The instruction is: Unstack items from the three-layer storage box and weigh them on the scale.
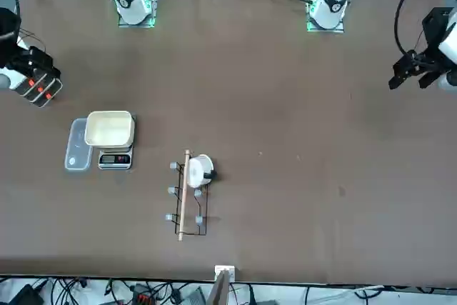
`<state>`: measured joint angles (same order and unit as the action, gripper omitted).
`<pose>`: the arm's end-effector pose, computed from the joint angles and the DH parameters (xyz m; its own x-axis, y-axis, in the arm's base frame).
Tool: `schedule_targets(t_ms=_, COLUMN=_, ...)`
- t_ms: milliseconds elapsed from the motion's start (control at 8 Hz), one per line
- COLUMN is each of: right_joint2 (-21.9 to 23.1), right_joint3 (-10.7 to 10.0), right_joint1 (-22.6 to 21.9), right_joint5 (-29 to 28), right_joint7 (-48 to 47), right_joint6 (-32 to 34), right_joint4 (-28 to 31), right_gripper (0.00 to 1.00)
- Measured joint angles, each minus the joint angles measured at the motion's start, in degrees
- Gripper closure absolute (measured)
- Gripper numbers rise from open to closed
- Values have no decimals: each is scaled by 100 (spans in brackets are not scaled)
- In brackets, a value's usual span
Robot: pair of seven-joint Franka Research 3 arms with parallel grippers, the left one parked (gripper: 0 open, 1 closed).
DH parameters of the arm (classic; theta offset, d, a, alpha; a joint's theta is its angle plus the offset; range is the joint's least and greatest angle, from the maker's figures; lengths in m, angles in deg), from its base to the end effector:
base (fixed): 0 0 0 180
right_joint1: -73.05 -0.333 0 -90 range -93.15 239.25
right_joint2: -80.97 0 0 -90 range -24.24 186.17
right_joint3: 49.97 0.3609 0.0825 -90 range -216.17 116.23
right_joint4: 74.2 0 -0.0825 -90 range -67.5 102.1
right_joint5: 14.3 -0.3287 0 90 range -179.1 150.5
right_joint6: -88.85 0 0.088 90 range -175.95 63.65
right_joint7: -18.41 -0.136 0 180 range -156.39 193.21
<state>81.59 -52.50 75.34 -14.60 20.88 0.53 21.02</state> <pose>0.4838 -0.0402 0.6058 0.9932 -0.0403 -0.1091 -0.0417 -0.9991 -0.0104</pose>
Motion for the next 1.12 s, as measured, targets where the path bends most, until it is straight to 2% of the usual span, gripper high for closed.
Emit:
schedule_targets(t_ms=625, right_joint2=-28, right_joint3=-2, right_joint1=7, right_joint5=5, right_joint7=63, right_joint6=115, right_joint4=-58, right_gripper=0)
schedule_targets(t_ms=1125, right_joint2=-592, right_joint3=-11, right_joint1=123, right_joint5=10, right_joint7=79, right_joint6=361, right_joint4=-57, right_gripper=0)
